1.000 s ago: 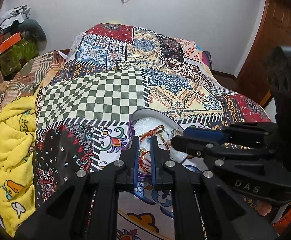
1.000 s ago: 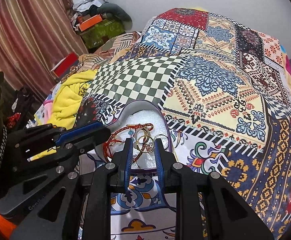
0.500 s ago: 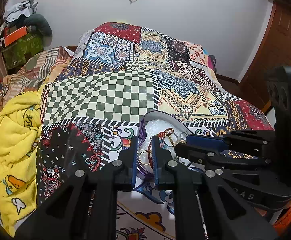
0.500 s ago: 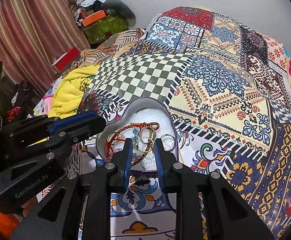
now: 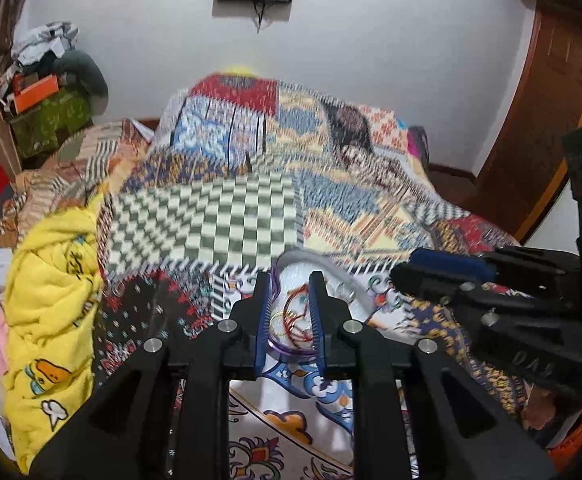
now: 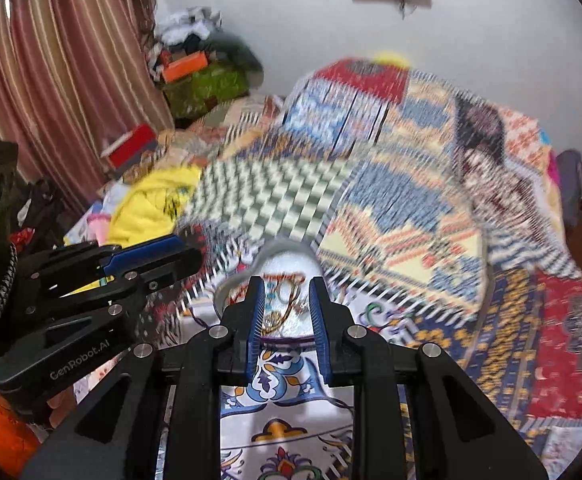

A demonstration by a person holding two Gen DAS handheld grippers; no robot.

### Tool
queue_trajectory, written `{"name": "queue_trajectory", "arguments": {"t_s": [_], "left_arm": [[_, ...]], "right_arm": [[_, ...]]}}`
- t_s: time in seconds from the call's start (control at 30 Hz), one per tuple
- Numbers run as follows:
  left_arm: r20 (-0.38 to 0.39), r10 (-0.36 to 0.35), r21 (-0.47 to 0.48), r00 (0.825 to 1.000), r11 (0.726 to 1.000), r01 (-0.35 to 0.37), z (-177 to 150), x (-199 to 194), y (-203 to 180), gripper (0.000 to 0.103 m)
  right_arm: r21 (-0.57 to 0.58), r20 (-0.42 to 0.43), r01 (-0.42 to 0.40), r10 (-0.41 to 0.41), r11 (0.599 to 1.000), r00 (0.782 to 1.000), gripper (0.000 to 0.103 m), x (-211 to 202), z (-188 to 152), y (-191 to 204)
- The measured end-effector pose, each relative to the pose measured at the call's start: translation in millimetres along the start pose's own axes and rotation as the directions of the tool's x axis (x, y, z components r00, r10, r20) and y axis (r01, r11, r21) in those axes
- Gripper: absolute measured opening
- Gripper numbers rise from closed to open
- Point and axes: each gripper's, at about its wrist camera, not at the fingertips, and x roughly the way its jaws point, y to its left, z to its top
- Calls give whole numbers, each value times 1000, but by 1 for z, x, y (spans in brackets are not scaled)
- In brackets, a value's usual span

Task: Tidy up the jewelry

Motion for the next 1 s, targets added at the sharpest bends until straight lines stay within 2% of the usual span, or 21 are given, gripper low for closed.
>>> {"name": "queue_trajectory", "arguments": {"t_s": [0.07, 0.13, 0.27, 0.33, 0.43, 0.5, 0.53, 0.57, 0.7, 0.77, 0.87, 0.93, 1.0], "left_arm": [[49, 4, 9, 999, 1000, -4, 7, -22, -6, 20], [112, 9, 18, 994, 1000, -11, 12, -47, -12, 30], [225, 5, 31, 974, 999, -12, 21, -96, -25, 33], [276, 4, 42, 961, 999, -17, 22, -119, -33, 35], [371, 13, 68, 929, 997, -41, 20, -160, -49, 42], [425, 27, 78, 905, 995, -66, 15, -182, -59, 46], [447, 34, 80, 894, 994, -78, 13, -192, -63, 49], [475, 44, 78, 879, 993, -91, 10, -204, -68, 49], [530, 73, 58, 845, 991, -122, 0, -235, -76, 53], [545, 83, 44, 834, 991, -128, -5, -248, -78, 57], [558, 95, 21, 825, 992, -128, -12, -260, -78, 73], [566, 108, 4, 818, 991, -134, -16, -266, -78, 87], [571, 119, -12, 812, 991, -137, -19, -270, -78, 92]], "right_arm": [[7, 58, 8, -8, 1000, 998, 20, -23, 5, 2], [12, 130, 16, -17, 1000, 991, 20, -52, 10, 6], [7, 264, 34, -34, 999, 964, 20, -106, 13, 20], [4, 323, 43, -42, 999, 946, 20, -130, 11, 29], [-1, 398, 51, -46, 999, 916, 22, -160, 7, 43], [0, 440, 60, -54, 998, 896, 32, -177, 3, 51], [2, 469, 71, -64, 997, 881, 45, -187, 0, 56], [4, 491, 80, -72, 997, 868, 53, -194, -3, 60], [12, 552, 116, -103, 993, 828, 64, -217, -13, 72], [18, 571, 133, -120, 991, 812, 75, -224, -17, 76], [30, 594, 149, -137, 988, 793, 86, -230, -22, 81], [38, 596, 154, -146, 987, 790, 89, -229, -23, 81], [49, 595, 158, -156, 986, 788, 95, -227, -24, 81]]}}
